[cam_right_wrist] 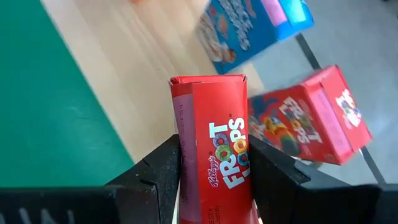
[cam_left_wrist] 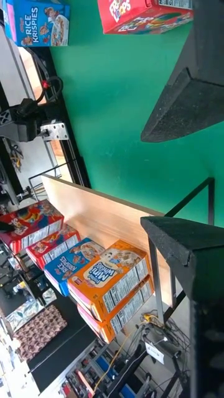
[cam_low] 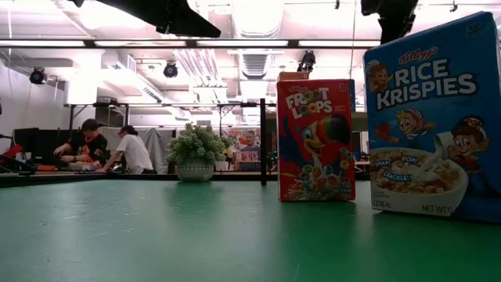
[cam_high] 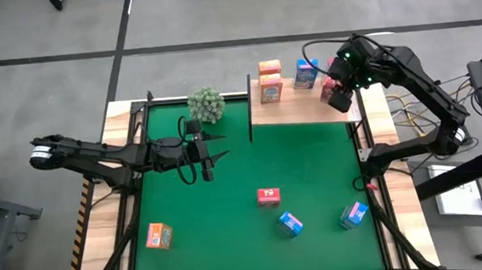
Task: Stack cereal on shelf
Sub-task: Put the left red cereal box on the shelf
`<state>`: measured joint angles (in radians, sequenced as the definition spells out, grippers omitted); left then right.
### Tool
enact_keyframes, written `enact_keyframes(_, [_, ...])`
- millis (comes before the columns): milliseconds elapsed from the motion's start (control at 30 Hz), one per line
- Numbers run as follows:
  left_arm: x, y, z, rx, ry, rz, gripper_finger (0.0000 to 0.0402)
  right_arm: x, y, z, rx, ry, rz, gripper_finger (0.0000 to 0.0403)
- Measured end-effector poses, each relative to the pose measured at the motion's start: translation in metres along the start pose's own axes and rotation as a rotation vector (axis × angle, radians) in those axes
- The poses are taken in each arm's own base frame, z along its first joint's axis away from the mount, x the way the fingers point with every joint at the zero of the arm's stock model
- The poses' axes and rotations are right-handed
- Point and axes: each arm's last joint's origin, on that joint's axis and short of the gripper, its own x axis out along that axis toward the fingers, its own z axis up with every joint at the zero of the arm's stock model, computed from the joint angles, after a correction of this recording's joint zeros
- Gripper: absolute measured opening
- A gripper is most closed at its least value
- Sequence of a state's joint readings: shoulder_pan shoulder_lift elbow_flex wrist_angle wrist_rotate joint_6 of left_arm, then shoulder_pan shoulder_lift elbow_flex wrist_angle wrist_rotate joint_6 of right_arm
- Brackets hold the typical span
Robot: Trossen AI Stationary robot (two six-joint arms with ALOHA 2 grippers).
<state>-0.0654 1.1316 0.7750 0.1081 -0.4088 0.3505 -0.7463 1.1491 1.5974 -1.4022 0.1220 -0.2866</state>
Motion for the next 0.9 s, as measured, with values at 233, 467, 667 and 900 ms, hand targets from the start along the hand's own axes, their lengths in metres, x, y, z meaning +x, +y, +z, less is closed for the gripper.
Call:
enact_keyframes(233, [0.0, 0.0, 0.0, 0.004, 0.0, 0.0, 0.019, 0.015, -0.002, -0.002, 0.004, 0.019, -0.006, 0.0155])
enact_keyframes(467, [0.0, 0.0, 0.0, 0.004, 0.001, 0.0, 0.019, 0.028, -0.002, -0.003, 0.02, 0.041, -0.006, 0.0186])
enact_keyframes(667, [0.0, 0.0, 0.0, 0.005, 0.001, 0.0, 0.019, 0.034, -0.003, -0.005, 0.007, 0.062, -0.019, 0.0222])
enact_keyframes(900, [0.0, 0.0, 0.0, 0.005, 0.001, 0.0, 0.019, 0.022, -0.007, -0.001, 0.023, 0.022, -0.053, 0.0243])
